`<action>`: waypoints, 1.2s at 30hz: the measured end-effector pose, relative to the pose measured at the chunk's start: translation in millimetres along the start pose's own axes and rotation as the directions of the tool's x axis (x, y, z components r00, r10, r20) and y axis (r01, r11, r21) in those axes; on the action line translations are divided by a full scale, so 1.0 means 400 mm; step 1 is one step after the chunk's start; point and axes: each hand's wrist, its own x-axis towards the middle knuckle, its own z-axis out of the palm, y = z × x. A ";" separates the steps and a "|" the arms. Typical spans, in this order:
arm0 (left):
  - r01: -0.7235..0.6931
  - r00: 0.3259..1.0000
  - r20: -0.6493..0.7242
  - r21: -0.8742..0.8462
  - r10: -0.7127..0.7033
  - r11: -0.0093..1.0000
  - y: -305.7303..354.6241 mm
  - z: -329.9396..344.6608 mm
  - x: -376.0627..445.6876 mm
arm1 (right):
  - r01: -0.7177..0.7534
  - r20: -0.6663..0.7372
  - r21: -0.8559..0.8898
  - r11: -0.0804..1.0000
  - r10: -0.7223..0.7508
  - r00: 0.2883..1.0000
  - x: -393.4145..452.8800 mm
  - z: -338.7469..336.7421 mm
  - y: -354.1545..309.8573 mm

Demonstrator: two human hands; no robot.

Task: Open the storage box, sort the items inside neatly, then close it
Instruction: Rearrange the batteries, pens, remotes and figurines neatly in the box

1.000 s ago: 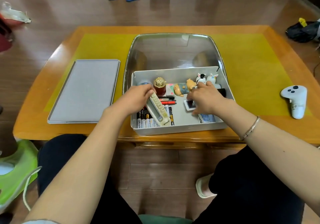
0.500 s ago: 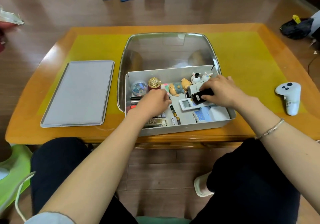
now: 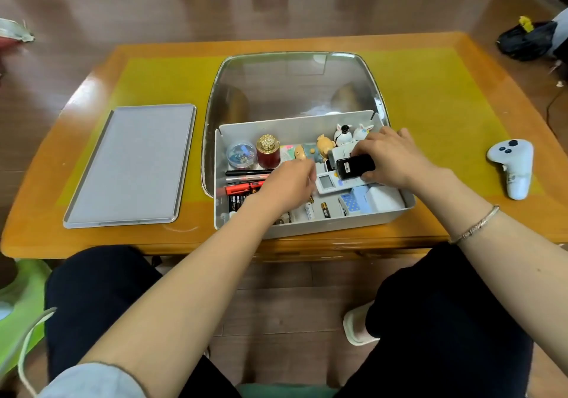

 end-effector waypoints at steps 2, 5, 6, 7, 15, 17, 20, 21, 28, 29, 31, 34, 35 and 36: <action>-0.141 0.984 0.117 0.043 0.135 0.989 -0.014 -0.015 -0.015 | -0.013 -0.002 0.018 1.000 0.013 1.000 -0.003 0.000 -0.002; -0.223 0.940 0.291 0.130 0.178 0.966 -0.026 -0.024 -0.028 | -0.025 -0.053 0.067 0.997 0.028 0.998 -0.010 -0.009 -0.008; -0.243 0.928 0.329 0.181 0.175 0.953 -0.027 -0.024 -0.029 | -0.020 -0.078 0.096 0.995 0.028 0.997 -0.013 -0.013 -0.015; -0.260 0.922 0.347 0.225 0.173 0.939 -0.029 -0.023 -0.030 | -0.009 -0.095 0.133 0.991 0.021 0.995 -0.016 -0.019 -0.026; -0.171 0.975 0.171 0.183 0.140 0.968 -0.103 -0.045 -0.065 | -0.026 0.081 0.363 0.931 -0.004 0.997 -0.036 -0.033 -0.150; -0.137 0.977 0.185 0.182 0.103 0.974 -0.122 -0.056 -0.078 | -0.070 0.229 0.347 0.935 -0.012 0.973 -0.036 -0.022 -0.176; -0.095 0.971 0.234 0.241 0.037 0.966 -0.129 -0.069 -0.088 | -0.091 0.393 0.290 0.953 -0.031 0.919 -0.029 -0.002 -0.208; -0.081 0.968 0.252 0.255 0.014 0.964 -0.129 -0.070 -0.090 | -0.093 0.423 0.264 0.960 -0.029 0.905 -0.026 0.003 -0.217; -0.048 0.952 0.306 0.220 -0.022 0.974 -0.132 -0.069 -0.091 | -0.099 0.562 0.196 0.976 -0.029 0.826 0.006 0.015 -0.259; -0.038 0.950 0.311 0.212 -0.031 0.977 -0.136 -0.069 -0.090 | -0.107 0.575 0.229 0.967 -0.046 0.817 0.010 0.014 -0.264; -0.012 0.943 0.328 0.200 -0.055 0.980 -0.143 -0.073 -0.089 | -0.134 0.587 0.314 0.940 -0.081 0.805 0.014 0.015 -0.273; 0.016 0.926 0.369 0.173 -0.079 0.985 -0.152 -0.078 -0.085 | -0.187 0.579 0.390 0.902 -0.082 0.812 0.014 0.016 -0.282; 0.018 0.920 0.383 0.161 -0.080 0.987 -0.155 -0.079 -0.084 | -0.204 0.571 0.405 0.891 -0.072 0.818 0.014 0.018 -0.284; 0.020 0.917 0.391 0.150 -0.077 0.989 -0.157 -0.081 -0.084 | -0.214 0.563 0.421 0.881 -0.069 0.824 0.014 0.019 -0.285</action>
